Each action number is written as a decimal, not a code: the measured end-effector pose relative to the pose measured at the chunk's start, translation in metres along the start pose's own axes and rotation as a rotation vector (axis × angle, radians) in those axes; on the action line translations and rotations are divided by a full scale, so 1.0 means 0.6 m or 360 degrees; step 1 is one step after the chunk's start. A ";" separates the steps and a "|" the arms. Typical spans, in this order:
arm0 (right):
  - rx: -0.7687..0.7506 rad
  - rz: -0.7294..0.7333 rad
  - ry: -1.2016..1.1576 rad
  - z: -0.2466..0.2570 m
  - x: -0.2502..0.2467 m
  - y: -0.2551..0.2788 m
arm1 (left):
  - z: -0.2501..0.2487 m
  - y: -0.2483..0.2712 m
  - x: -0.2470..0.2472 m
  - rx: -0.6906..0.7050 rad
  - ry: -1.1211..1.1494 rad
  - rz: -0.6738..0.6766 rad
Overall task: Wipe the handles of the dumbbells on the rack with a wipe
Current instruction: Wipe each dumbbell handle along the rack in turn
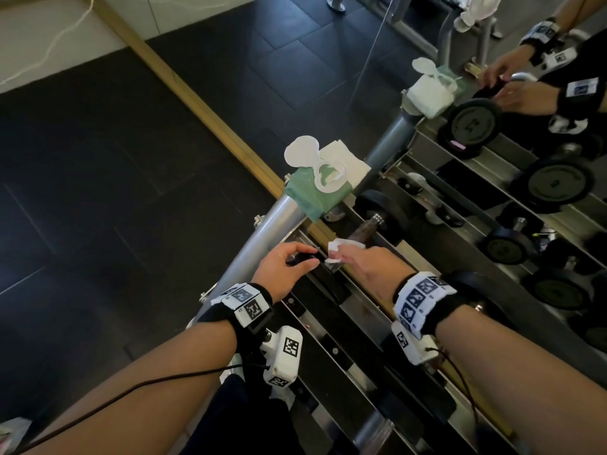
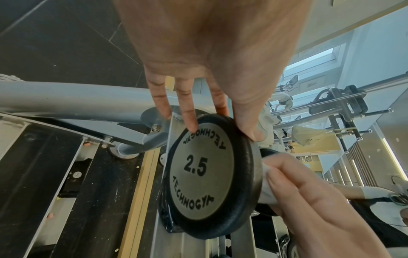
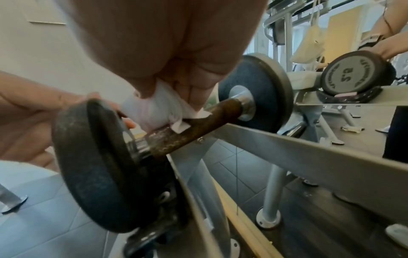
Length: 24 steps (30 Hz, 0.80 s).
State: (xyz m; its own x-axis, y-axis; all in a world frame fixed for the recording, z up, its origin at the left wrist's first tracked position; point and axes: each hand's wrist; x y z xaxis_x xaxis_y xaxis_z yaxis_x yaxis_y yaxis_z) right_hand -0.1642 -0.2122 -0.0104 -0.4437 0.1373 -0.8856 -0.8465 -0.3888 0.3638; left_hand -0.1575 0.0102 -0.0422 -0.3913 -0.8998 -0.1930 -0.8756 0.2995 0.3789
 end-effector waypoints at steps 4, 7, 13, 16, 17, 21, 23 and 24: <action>0.0203 -0.0192 -0.0012 -0.038 -0.032 0.021 | 0.001 0.000 -0.003 -0.0002 -0.0046 0.0021; 0.0380 -0.0280 -0.0061 -0.036 -0.031 -0.002 | 0.000 -0.001 -0.004 -0.0010 -0.0048 0.0017; 0.0316 -0.0179 -0.0266 0.033 0.018 -0.006 | -0.005 -0.004 -0.007 -0.0022 -0.0069 0.0055; 0.0254 -0.0191 -0.0263 0.038 0.011 0.012 | -0.011 -0.002 -0.010 -0.0022 -0.0080 0.0087; 0.0273 -0.0164 -0.0296 0.040 0.008 0.018 | -0.012 -0.002 -0.011 -0.0018 -0.0078 0.0088; 0.0497 -0.0037 -0.0309 0.043 -0.013 0.039 | -0.016 0.000 -0.013 -0.0010 -0.0173 0.0093; 0.0605 -0.0086 -0.0432 0.046 -0.025 0.050 | -0.019 0.000 -0.013 -0.0007 -0.0241 0.0106; 0.0653 -0.0129 -0.0511 0.048 -0.031 0.056 | -0.022 0.001 -0.013 -0.0007 -0.0287 0.0099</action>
State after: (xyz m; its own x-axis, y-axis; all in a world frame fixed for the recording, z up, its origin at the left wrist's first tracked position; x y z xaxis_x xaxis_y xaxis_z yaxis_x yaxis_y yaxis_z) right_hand -0.1926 -0.2018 0.0265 -0.3852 0.4492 -0.8061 -0.8990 0.0146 0.4377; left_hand -0.1512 0.0132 -0.0287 -0.4891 -0.8082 -0.3279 -0.8472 0.3509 0.3988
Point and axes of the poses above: each hand's wrist, its own y-axis away from the middle knuckle, its own x-axis out of the palm, z = x × y, and after that the axes turned 1 degree about -z, right-handed
